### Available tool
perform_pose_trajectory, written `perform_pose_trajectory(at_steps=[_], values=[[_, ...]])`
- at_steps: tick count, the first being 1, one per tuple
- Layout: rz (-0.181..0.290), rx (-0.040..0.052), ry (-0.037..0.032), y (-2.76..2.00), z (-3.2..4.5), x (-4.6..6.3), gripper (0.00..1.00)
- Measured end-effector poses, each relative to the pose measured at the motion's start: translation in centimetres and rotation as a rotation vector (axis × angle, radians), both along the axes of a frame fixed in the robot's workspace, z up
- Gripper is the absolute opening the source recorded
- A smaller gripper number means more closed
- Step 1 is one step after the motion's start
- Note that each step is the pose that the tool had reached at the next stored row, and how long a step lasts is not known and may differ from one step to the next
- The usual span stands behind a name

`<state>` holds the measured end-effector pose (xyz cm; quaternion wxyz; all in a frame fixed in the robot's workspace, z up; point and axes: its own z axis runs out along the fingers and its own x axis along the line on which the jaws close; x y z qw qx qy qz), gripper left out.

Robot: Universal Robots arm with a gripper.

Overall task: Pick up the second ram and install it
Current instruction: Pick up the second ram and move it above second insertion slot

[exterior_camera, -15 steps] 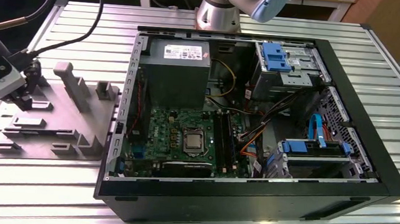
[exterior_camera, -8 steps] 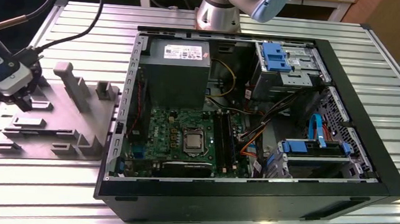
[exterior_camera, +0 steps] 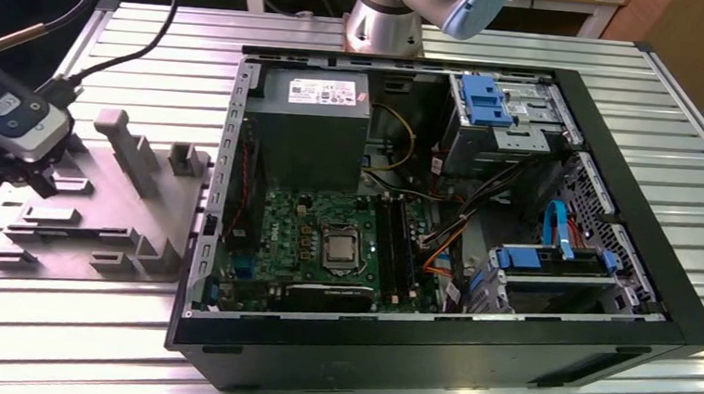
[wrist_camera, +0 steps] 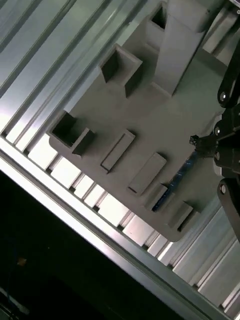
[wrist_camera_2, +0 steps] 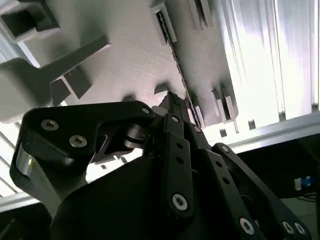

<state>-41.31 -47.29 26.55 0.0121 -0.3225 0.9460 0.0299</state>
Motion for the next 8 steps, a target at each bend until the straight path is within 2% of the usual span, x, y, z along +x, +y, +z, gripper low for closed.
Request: perform_pose_trajectory(at_steps=[8], values=[[0.147,-0.0001,0.0002,0.00,-0.32,0.00,0.10]])
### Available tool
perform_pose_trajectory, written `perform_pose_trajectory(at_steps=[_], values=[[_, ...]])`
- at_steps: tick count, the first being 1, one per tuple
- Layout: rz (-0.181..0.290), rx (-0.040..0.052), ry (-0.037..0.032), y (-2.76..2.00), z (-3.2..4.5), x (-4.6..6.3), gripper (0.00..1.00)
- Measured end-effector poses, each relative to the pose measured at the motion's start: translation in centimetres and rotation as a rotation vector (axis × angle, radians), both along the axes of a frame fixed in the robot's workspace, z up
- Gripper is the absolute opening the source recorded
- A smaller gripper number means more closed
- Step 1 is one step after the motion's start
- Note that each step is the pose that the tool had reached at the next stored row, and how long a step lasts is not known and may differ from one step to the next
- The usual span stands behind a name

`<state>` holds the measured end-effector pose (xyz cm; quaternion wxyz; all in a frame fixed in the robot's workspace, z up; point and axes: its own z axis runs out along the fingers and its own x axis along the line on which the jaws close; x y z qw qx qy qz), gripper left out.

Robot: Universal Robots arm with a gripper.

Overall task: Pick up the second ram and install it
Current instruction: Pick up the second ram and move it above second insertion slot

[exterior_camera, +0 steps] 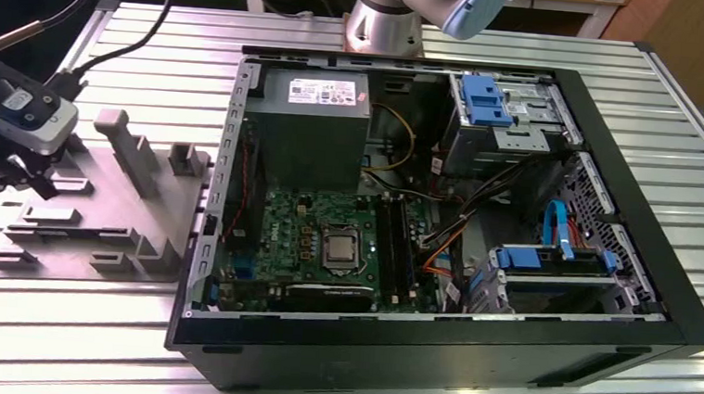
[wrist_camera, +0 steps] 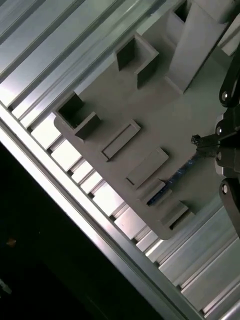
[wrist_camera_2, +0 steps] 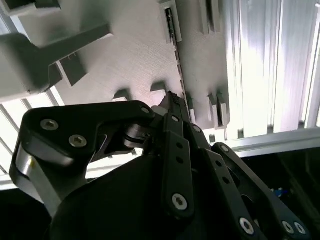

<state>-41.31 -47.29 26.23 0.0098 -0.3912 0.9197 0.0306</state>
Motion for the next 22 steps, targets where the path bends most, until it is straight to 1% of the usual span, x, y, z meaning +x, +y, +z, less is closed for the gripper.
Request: perform_pose_trajectory(at_steps=[22], values=[[0.401,0.0001,-0.0001,0.00,-0.93,0.00,0.10]])
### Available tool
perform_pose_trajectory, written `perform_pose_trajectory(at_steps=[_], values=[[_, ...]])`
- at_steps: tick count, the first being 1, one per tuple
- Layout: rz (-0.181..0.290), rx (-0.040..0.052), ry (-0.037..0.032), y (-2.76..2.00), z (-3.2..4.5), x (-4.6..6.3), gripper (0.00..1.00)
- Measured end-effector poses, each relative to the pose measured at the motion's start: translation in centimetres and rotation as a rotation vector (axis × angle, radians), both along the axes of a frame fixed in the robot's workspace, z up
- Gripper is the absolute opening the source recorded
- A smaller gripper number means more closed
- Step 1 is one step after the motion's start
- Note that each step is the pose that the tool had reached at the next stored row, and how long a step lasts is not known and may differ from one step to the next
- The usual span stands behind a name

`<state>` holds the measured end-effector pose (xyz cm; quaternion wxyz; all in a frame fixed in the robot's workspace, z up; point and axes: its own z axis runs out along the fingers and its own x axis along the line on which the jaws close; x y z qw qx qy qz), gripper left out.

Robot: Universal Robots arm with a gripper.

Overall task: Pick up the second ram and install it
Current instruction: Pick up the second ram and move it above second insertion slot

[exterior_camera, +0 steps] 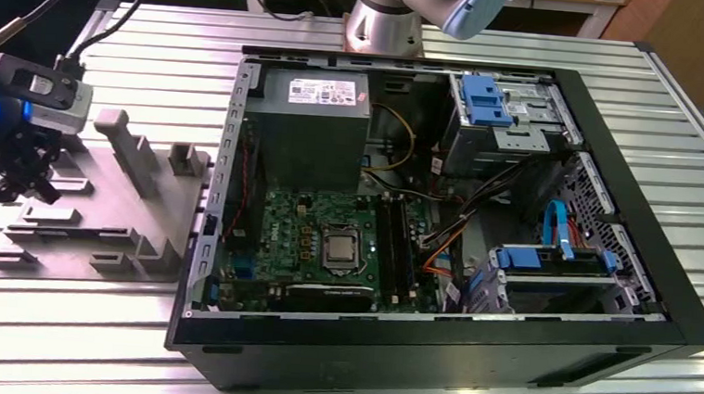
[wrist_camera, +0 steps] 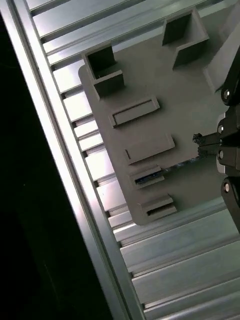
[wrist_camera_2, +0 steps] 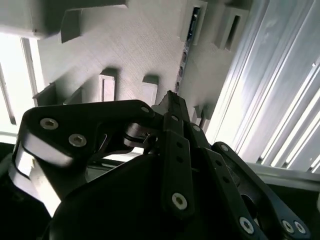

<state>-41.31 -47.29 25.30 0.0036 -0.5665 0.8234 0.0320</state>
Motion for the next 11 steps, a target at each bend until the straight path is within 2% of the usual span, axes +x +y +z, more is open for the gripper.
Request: perform_pose_trajectory(at_steps=[11], values=[[0.200,0.0000,0.0001,0.00,-0.51,0.00,0.10]])
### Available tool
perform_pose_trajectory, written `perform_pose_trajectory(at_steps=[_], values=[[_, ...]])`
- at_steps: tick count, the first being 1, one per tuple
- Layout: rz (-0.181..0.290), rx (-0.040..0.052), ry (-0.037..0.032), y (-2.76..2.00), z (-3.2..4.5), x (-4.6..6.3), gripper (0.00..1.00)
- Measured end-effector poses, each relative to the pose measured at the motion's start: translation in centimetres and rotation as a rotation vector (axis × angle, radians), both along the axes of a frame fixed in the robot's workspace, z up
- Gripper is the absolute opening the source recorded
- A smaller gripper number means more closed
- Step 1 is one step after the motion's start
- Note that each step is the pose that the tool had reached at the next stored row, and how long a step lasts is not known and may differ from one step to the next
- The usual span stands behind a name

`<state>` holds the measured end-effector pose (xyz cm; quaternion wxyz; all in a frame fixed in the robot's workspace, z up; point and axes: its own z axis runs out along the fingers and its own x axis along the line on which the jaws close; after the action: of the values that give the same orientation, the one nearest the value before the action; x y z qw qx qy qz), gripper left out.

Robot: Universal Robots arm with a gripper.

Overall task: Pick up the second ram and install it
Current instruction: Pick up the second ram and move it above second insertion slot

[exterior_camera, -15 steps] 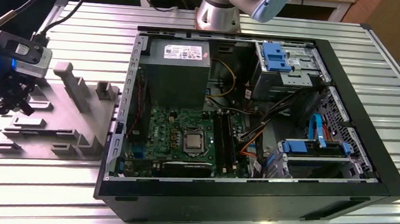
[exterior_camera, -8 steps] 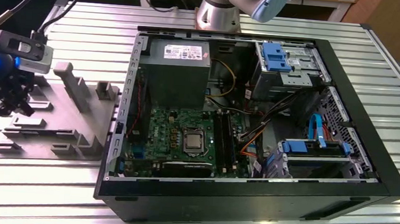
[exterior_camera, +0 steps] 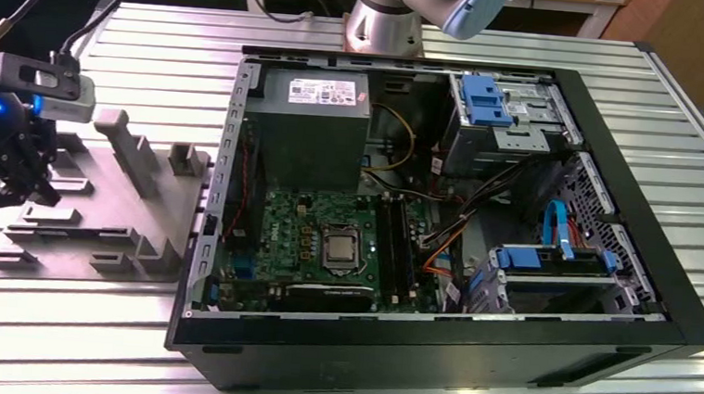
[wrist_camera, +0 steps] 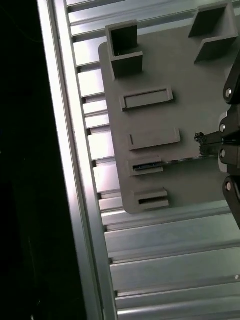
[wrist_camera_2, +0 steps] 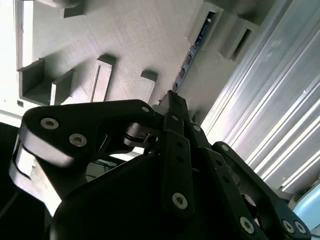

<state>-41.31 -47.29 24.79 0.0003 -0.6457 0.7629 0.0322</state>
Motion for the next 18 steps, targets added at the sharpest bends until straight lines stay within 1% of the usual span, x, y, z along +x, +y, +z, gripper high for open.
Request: perform_pose_trajectory(at_steps=[1,3,6,7,10,16,18], values=[[0.016,0.0000,0.0000,0.00,-0.04,0.00,0.10],[0.024,-0.0025,0.0000,0.00,-0.16,0.01,0.10],[0.026,-0.0151,0.0001,0.00,-0.31,0.00,0.10],[0.027,-0.0172,0.0000,-0.01,-0.40,0.01,0.10],[0.040,-0.0177,-0.0016,0.00,-0.60,0.00,0.10],[0.070,-0.0178,-0.0132,-0.01,-0.86,0.00,0.10],[0.080,-0.0177,-0.0154,-0.05,-0.94,-0.02,0.10]])
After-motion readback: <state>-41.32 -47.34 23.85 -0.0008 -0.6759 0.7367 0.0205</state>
